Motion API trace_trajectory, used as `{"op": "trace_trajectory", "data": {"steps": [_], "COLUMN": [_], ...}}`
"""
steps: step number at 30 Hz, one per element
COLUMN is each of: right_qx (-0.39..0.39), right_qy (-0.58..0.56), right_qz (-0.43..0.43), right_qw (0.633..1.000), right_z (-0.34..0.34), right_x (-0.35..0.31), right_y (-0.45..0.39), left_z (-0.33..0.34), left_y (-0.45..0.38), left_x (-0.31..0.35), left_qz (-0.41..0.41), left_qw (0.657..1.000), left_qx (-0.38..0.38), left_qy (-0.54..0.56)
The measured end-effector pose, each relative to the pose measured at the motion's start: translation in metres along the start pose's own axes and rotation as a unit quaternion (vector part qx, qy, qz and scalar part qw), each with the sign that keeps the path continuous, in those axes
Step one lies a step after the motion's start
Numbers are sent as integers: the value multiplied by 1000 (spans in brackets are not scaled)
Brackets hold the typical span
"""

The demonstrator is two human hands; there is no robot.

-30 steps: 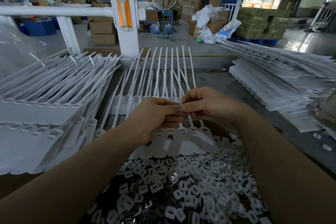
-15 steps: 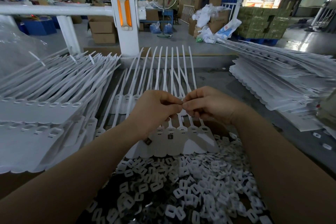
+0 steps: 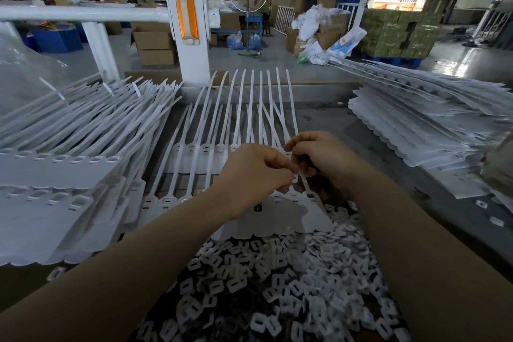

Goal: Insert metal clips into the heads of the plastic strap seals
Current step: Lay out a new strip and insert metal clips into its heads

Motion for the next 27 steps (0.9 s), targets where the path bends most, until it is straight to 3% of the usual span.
{"op": "trace_trajectory", "data": {"steps": [6,14,27], "right_qx": [-6,-10,-13], "right_qy": [40,21,41], "right_qz": [3,0,-1], "right_qw": [999,1000,999], "right_z": [3,5,4], "right_x": [2,5,5], "right_y": [-3,-4,-3], "left_z": [20,42,41], "left_y": [-5,-8,-18], "left_x": [6,13,14], "left_qz": [-4,6,58], "left_qw": [998,987,964], "left_qx": [-50,-74,-44], "left_qy": [-25,-140,-257]}}
Point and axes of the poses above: each hand's wrist, its own y-axis away from the middle knuckle, its own z-axis out of the palm, x = y × z, the point moved 8 cm from there along -y, towards the middle knuckle, and after that the axes turned 2 degrees about y, right-handed, at the moved point
